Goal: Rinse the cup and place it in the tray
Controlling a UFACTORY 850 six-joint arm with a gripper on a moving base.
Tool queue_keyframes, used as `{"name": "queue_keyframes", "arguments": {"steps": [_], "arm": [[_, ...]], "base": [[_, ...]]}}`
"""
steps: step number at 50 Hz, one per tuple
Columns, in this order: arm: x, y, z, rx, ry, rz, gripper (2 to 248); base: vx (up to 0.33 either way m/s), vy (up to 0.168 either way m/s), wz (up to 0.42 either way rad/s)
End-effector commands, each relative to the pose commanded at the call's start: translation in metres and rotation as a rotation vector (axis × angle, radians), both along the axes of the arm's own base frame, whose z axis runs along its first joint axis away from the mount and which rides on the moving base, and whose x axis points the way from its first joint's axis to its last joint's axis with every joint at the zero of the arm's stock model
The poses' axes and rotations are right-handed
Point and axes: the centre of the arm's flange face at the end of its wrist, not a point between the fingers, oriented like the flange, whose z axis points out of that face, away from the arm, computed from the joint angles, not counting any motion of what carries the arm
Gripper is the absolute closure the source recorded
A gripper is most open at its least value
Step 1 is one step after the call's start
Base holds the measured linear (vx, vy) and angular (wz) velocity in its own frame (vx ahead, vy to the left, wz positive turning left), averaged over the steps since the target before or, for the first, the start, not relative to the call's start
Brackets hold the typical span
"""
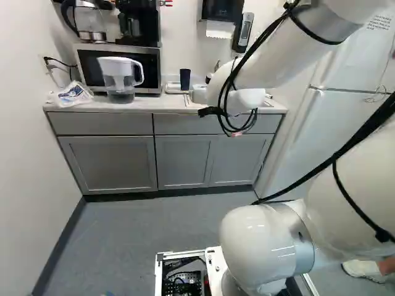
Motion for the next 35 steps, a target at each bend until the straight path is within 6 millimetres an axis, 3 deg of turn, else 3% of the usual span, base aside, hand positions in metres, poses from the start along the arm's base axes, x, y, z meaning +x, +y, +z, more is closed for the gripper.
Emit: {"name": "queue_keyframes", "arguments": {"steps": [35], "arm": [[-0.049,-0.001,-0.068,0.003,-0.13,-0.004,3]], "base": [[0.0,0.0,0.0]]}}
